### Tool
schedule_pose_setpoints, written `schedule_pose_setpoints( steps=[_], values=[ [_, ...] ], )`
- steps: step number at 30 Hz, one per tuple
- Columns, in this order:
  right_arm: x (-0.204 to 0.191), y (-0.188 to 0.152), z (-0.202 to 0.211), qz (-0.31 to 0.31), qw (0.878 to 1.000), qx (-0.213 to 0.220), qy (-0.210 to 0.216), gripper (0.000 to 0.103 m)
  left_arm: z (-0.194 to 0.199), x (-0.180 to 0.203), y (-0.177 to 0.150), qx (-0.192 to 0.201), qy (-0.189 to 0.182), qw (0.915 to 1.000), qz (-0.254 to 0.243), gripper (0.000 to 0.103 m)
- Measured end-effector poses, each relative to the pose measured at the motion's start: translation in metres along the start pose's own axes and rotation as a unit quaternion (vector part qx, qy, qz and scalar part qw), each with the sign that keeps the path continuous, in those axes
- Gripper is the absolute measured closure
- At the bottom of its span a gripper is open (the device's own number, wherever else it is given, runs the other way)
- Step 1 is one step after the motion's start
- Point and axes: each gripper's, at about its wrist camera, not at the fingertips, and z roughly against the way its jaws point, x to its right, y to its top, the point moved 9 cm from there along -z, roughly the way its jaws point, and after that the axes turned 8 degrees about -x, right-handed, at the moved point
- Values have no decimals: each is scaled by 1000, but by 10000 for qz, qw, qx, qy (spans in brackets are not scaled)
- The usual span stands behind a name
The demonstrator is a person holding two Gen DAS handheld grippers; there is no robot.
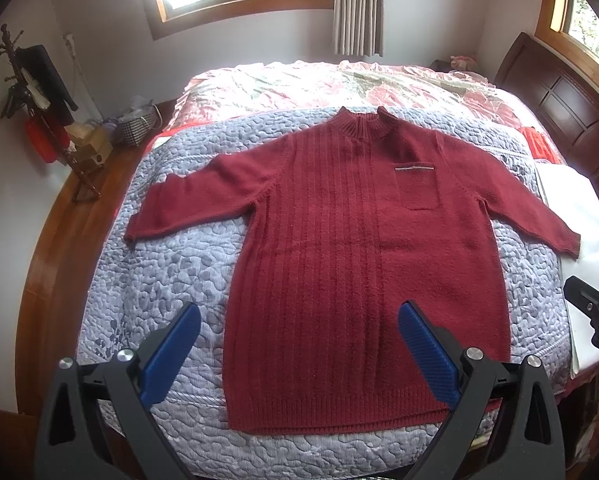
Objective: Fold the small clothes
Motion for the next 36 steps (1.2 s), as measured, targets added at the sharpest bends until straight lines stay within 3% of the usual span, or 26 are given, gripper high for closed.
schedule_pose_setpoints(
  steps=[36],
  values=[
    [-3, 0, -6, 72, 10000, -35, 2, 3, -3, -1, -1, -50, 132, 9999, 22, 4]
  ],
)
